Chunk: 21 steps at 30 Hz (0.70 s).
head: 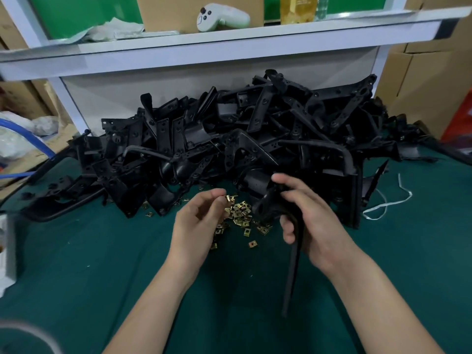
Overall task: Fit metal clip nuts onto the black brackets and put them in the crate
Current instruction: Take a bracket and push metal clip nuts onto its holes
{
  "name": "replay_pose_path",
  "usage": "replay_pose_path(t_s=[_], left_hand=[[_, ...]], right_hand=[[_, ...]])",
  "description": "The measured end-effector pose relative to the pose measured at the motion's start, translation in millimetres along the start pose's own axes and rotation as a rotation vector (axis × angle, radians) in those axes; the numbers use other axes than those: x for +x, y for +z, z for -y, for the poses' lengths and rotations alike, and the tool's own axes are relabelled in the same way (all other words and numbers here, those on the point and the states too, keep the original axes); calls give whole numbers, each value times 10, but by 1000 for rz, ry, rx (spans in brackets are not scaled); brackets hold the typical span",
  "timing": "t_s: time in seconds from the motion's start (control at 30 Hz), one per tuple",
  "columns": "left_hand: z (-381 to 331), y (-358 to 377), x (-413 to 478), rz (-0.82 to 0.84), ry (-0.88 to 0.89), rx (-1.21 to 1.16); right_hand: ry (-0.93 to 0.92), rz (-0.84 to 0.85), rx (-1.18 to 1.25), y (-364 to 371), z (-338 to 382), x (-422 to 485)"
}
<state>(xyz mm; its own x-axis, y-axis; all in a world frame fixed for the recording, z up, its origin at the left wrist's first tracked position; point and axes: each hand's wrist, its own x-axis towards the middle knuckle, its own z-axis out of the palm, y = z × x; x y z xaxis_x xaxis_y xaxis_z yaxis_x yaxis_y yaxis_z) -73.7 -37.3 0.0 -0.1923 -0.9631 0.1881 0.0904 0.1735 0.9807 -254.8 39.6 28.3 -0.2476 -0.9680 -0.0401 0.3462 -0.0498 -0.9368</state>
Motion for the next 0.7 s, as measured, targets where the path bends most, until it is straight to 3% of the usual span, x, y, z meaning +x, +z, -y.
replay_pose_path(t_s=[0.1, 0.2, 0.57, 0.7], left_hand=[[-31, 42, -44, 84, 20, 2], [-47, 63, -85, 143, 68, 34], [-35, 82, -142, 202, 121, 176], [-8, 90, -108, 60, 137, 231]], right_hand=[[101, 61, -239, 76, -26, -16], [73, 111, -427, 136, -90, -29], [43, 38, -495, 198, -163, -1], [48, -30, -449, 161, -171, 26]])
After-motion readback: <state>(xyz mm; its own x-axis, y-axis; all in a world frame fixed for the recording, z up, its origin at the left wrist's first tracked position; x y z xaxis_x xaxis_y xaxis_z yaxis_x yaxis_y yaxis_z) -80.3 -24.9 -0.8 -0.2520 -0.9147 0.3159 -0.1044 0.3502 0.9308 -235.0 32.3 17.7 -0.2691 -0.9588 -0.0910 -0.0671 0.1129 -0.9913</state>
